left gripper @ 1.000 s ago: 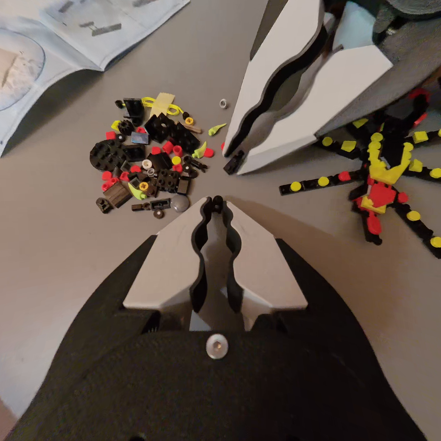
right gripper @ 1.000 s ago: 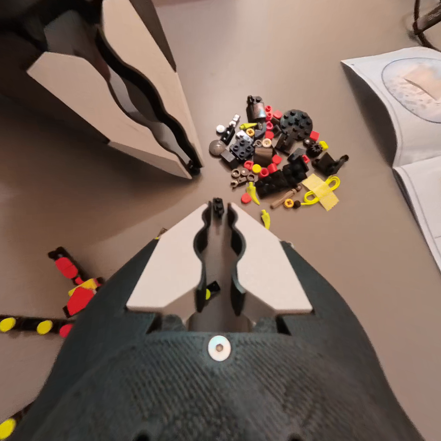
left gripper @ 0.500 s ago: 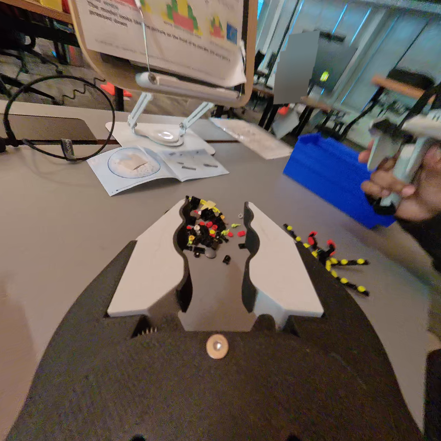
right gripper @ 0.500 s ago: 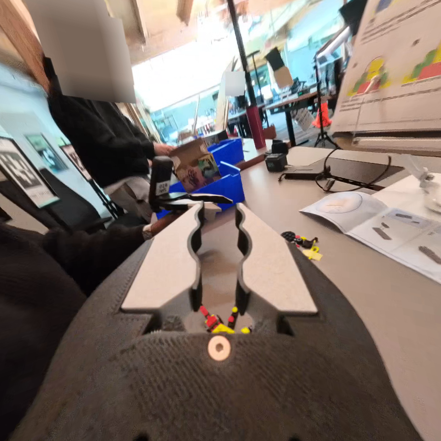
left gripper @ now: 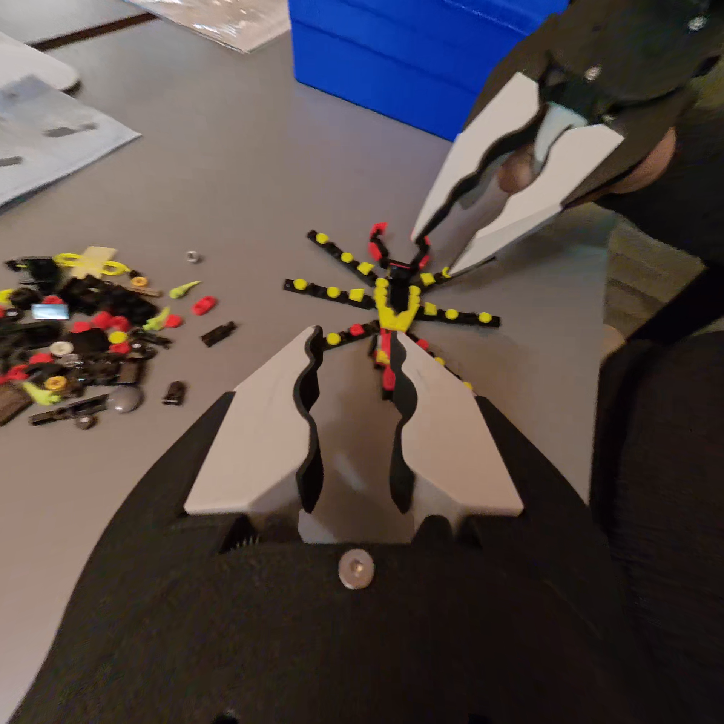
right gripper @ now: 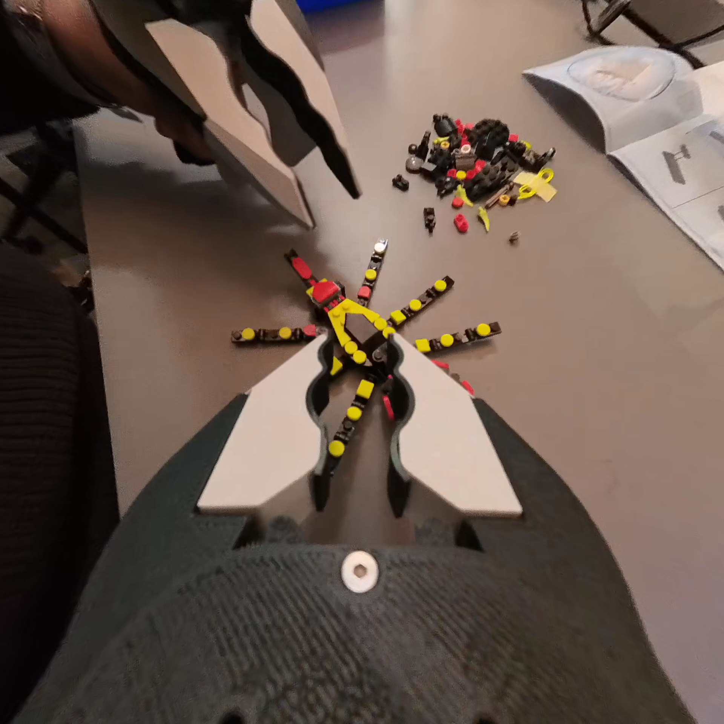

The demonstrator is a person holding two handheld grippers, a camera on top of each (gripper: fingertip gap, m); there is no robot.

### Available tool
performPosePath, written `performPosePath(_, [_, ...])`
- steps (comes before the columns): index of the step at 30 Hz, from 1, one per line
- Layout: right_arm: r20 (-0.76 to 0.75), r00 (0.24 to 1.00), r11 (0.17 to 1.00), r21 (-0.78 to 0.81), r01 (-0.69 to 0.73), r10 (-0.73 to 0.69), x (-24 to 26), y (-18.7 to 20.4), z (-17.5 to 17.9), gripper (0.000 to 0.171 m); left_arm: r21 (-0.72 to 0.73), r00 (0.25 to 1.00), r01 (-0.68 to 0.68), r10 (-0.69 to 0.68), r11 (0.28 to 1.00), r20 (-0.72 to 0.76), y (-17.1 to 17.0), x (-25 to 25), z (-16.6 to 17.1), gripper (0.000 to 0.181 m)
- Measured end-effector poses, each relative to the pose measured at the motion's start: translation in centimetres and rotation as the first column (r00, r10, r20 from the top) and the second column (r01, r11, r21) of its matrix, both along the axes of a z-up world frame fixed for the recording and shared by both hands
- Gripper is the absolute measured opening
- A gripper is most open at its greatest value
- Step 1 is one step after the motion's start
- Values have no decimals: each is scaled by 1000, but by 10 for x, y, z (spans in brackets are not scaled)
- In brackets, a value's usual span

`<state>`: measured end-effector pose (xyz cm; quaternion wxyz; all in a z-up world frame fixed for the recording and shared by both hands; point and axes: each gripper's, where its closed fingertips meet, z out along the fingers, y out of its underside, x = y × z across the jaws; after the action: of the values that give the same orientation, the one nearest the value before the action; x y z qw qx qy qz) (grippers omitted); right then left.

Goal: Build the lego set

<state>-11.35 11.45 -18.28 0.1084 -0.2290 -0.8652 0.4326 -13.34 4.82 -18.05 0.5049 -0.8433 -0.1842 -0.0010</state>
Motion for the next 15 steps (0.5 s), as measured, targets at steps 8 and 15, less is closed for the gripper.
performPosePath(8, [-18, 999, 999, -16, -43, 43, 2, -9, 2, 26, -161, 996, 86, -84, 983, 19, 0, 26, -33, 33])
performPosePath(15, [-23, 991, 991, 41, -129, 130, 11, -40, -10, 26, -169, 991, 126, -114, 978, 76, 1, 32, -43, 26])
